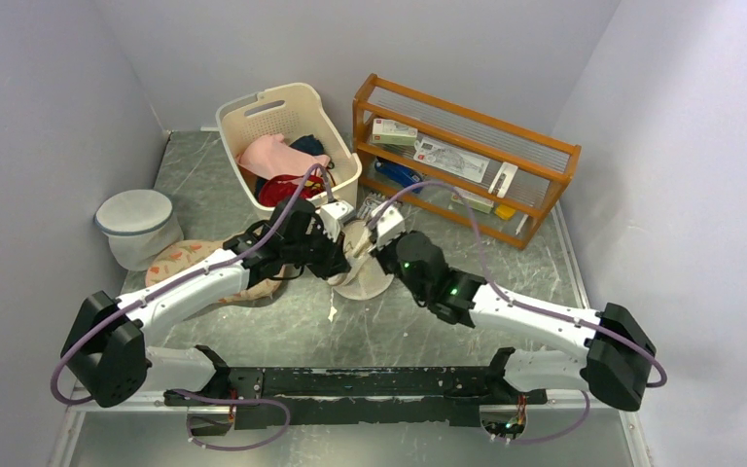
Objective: Unzip the laundry bag and remove the bra
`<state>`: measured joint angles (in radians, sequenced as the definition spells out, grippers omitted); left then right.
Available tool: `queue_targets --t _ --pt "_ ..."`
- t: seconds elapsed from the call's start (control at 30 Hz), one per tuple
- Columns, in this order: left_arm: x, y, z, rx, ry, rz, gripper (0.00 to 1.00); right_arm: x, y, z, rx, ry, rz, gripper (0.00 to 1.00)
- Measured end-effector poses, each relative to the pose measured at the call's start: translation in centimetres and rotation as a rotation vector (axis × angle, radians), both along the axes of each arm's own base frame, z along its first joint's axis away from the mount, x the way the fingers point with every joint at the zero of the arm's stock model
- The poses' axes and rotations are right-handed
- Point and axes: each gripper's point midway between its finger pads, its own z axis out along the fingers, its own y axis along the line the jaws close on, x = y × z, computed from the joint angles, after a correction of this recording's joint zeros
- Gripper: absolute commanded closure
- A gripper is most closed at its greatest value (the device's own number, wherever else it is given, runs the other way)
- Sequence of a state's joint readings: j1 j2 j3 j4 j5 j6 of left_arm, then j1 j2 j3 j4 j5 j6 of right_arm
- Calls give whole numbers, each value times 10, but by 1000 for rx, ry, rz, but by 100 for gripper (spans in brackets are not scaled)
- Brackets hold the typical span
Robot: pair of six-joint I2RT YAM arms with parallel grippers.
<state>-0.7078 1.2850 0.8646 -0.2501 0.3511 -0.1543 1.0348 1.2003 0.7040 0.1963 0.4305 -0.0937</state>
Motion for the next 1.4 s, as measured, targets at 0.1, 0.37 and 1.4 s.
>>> queue_targets --t 0.1,0.37,1.4 --pt "2 -2 2 -1 -7 -3 93 18 -19 7 84 35 -48 100" --pt "7 1 5 15 -33 5 92 30 -33 -7 235 193 -35 100" --pt "-11 -9 55 -214 120 145 38 -35 3 24 478 437 273 100"
